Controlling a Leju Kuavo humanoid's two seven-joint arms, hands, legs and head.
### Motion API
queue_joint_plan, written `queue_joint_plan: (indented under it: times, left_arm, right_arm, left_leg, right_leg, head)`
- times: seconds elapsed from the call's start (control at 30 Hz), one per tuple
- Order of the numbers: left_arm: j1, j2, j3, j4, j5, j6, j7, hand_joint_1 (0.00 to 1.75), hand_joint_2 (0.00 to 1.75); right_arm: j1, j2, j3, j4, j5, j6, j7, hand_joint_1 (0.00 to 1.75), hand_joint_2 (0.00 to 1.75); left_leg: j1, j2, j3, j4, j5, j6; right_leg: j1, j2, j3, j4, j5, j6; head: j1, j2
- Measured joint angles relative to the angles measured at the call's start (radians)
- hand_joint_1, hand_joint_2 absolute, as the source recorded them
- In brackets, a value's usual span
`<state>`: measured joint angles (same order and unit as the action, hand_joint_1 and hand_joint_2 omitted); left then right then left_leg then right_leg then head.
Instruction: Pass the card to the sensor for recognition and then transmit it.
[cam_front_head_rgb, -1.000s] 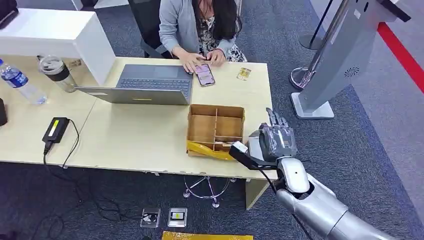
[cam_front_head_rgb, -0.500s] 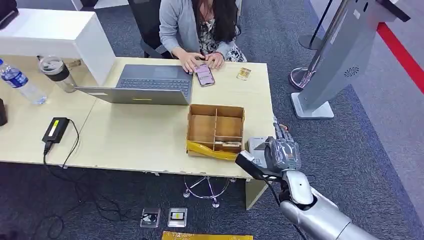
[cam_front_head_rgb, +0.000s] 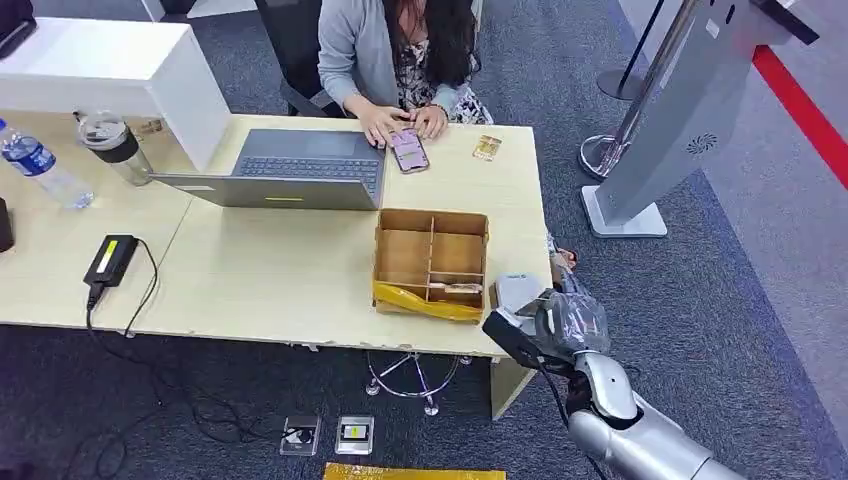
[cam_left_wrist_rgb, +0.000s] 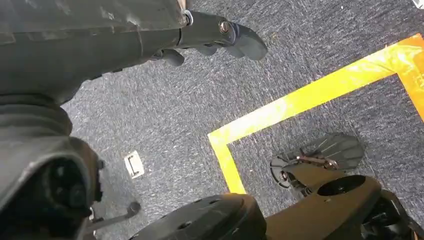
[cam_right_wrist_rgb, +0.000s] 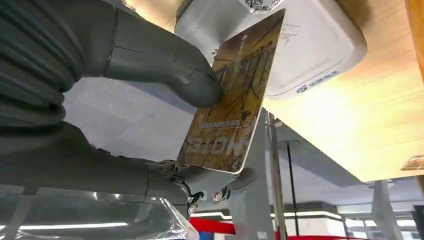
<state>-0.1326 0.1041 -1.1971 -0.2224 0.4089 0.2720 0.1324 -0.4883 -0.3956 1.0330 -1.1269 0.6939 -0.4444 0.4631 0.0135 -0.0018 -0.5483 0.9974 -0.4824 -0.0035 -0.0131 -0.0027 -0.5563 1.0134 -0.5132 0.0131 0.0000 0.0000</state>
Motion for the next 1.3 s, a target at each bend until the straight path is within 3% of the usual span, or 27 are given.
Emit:
queue_joint_plan:
  times: [0.47,1.0,1.3]
  left_arm:
    - [0.012,0.0,0.007,0.0,0.02,0.01,-0.006,0.0,0.0]
    - [0.015,0.0,0.018,0.0,0.021,0.017,-0.016,0.0,0.0]
    - [0.015,0.0,0.018,0.0,0.022,0.016,-0.016,0.0,0.0]
  right_arm:
    - [0.019,-0.008,0.002,0.003,0.038,0.001,-0.018,1.75,1.75]
    - [0.043,-0.037,-0.016,0.01,0.031,-0.021,0.009,1.75,1.75]
    - [-0.034,-0.061,-0.054,-0.071,0.121,0.043,0.041,1.75,1.75]
  left_leg:
    - [0.0,0.0,0.001,0.0,0.0,0.0]
    - [0.0,0.001,0.002,0.0,0.0,0.0]
    - [0.0,0.001,0.001,0.0,0.0,0.0]
  right_leg:
    - [0.0,0.0,0.001,0.0,0.0,0.0]
    - [0.0,0.001,0.002,0.0,0.0,0.0]
    - [0.0,0.001,0.001,0.0,0.001,0.0]
  head:
    - [0.0,0.0]
    - [0.0,0.0]
    - [0.0,0.0]
